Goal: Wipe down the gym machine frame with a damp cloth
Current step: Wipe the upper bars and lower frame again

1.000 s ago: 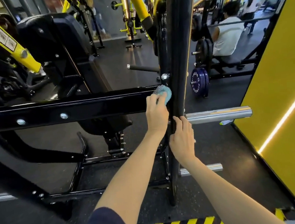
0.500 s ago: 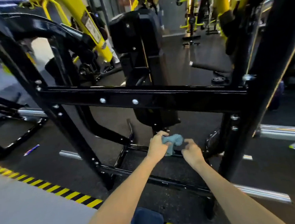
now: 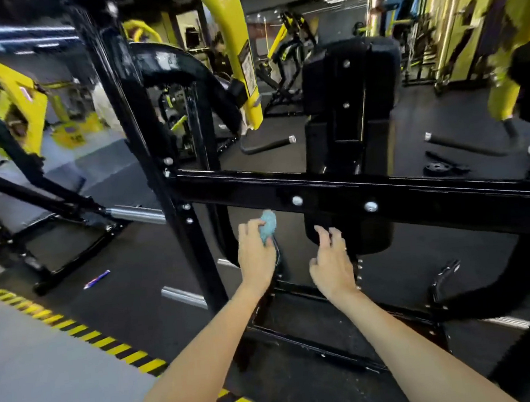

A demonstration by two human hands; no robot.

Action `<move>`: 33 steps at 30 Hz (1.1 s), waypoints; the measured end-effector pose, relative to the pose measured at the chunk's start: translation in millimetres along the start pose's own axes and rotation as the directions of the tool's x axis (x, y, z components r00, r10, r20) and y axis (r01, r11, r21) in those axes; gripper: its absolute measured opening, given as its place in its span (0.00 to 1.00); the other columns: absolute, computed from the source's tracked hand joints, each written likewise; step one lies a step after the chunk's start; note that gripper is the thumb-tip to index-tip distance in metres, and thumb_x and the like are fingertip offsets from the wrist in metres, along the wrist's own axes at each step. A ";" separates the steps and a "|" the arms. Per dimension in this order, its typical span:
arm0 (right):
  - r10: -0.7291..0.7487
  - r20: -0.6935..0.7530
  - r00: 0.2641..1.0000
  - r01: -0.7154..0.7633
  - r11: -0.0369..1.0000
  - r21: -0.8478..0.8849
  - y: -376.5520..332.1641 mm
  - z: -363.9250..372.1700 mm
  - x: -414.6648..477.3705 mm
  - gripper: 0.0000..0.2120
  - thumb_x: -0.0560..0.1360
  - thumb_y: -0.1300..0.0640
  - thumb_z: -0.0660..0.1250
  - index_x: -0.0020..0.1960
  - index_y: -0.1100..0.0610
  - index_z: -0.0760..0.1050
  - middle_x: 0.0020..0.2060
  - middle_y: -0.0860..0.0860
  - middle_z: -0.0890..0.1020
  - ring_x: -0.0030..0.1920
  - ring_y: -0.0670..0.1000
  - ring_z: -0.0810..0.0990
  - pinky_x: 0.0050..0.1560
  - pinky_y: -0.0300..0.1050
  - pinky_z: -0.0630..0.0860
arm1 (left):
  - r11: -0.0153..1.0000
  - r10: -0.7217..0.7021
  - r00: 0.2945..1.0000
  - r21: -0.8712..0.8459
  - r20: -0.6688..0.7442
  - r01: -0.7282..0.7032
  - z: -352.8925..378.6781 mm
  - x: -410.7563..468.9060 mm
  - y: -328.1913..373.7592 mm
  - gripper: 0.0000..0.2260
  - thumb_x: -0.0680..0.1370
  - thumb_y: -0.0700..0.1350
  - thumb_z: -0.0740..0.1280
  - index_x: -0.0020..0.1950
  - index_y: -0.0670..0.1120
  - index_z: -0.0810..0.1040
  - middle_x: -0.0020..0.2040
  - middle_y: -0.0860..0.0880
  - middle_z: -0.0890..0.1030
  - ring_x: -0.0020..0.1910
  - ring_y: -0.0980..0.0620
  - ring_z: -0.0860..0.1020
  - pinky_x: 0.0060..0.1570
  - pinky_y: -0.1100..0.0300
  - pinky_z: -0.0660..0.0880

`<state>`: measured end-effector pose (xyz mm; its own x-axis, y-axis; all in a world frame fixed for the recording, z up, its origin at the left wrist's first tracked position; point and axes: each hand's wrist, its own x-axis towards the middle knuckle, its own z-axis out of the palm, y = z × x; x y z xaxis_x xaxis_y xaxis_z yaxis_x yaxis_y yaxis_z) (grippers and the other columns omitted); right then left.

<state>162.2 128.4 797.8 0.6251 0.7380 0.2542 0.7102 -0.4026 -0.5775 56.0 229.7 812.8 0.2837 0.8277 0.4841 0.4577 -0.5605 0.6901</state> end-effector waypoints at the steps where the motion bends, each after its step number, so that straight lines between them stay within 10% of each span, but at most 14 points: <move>1: -0.028 -0.048 0.998 0.026 0.999 -0.042 -15.7 7.5 6.9 0.33 0.75 0.63 0.63 0.77 0.55 0.54 0.74 0.57 0.55 0.70 0.57 0.62 0.65 0.49 0.68 | 0.998 0.063 0.998 0.012 -0.015 -0.063 -4.8 14.9 -4.3 0.13 0.76 0.35 0.66 0.60 0.43 0.73 0.55 0.47 0.70 0.48 0.49 0.74 0.42 0.61 0.68; 7: 0.036 -0.132 0.991 -0.048 0.995 -0.089 -67.2 34.9 34.4 0.33 0.76 0.64 0.63 0.77 0.57 0.54 0.76 0.60 0.51 0.72 0.59 0.59 0.68 0.51 0.66 | 0.829 0.528 0.841 0.143 0.123 -0.541 8.1 89.1 12.3 0.16 0.77 0.41 0.59 0.64 0.43 0.76 0.50 0.45 0.74 0.47 0.44 0.75 0.38 0.56 0.71; 12: 0.131 -0.140 0.981 -0.148 0.981 -0.122 -66.2 49.1 39.7 0.33 0.75 0.65 0.63 0.77 0.57 0.55 0.75 0.61 0.52 0.72 0.60 0.58 0.65 0.54 0.70 | 0.699 0.684 0.728 0.236 0.054 -0.675 23.6 115.4 -5.2 0.20 0.66 0.34 0.68 0.58 0.41 0.79 0.42 0.44 0.76 0.38 0.46 0.71 0.34 0.57 0.69; 20: 0.136 -0.101 0.985 -0.150 0.978 -0.144 -78.3 72.6 43.8 0.32 0.76 0.65 0.63 0.77 0.55 0.55 0.74 0.59 0.53 0.68 0.56 0.64 0.63 0.50 0.72 | 0.937 0.339 0.917 0.167 -0.212 -0.308 9.0 131.8 -74.9 0.25 0.63 0.29 0.74 0.59 0.39 0.80 0.42 0.41 0.76 0.37 0.42 0.74 0.34 0.52 0.73; 25: 0.195 -0.008 0.981 -0.193 0.969 -0.154 -77.2 82.9 32.6 0.31 0.76 0.64 0.62 0.76 0.56 0.55 0.72 0.58 0.58 0.68 0.56 0.64 0.63 0.49 0.71 | 0.991 -0.081 0.995 0.100 -0.051 0.086 -3.1 131.1 -89.5 0.17 0.74 0.35 0.67 0.63 0.38 0.76 0.51 0.40 0.75 0.50 0.40 0.74 0.48 0.48 0.74; 28: 0.251 0.113 0.961 -0.233 0.961 -0.150 -68.2 88.8 23.4 0.28 0.77 0.63 0.61 0.76 0.56 0.57 0.68 0.56 0.65 0.67 0.57 0.66 0.61 0.51 0.72 | 0.834 -0.550 0.805 0.105 0.221 0.541 -2.6 121.6 -131.5 0.12 0.75 0.43 0.67 0.54 0.37 0.79 0.53 0.39 0.80 0.53 0.39 0.79 0.54 0.49 0.77; 33: 0.503 0.355 0.788 -0.579 0.800 0.154 -38.2 116.3 11.3 0.20 0.78 0.62 0.60 0.70 0.56 0.67 0.55 0.57 0.77 0.48 0.55 0.78 0.44 0.46 0.73 | 0.644 -0.491 0.615 -0.218 0.617 0.734 5.2 66.1 -162.2 0.07 0.74 0.32 0.69 0.51 0.40 0.80 0.43 0.42 0.80 0.39 0.48 0.80 0.41 0.58 0.76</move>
<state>104.4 215.0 732.4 0.7349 0.5715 -0.3651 0.1565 -0.6668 -0.7286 4.9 375.5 730.1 0.4694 0.8000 -0.3736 0.3195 0.2406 0.9165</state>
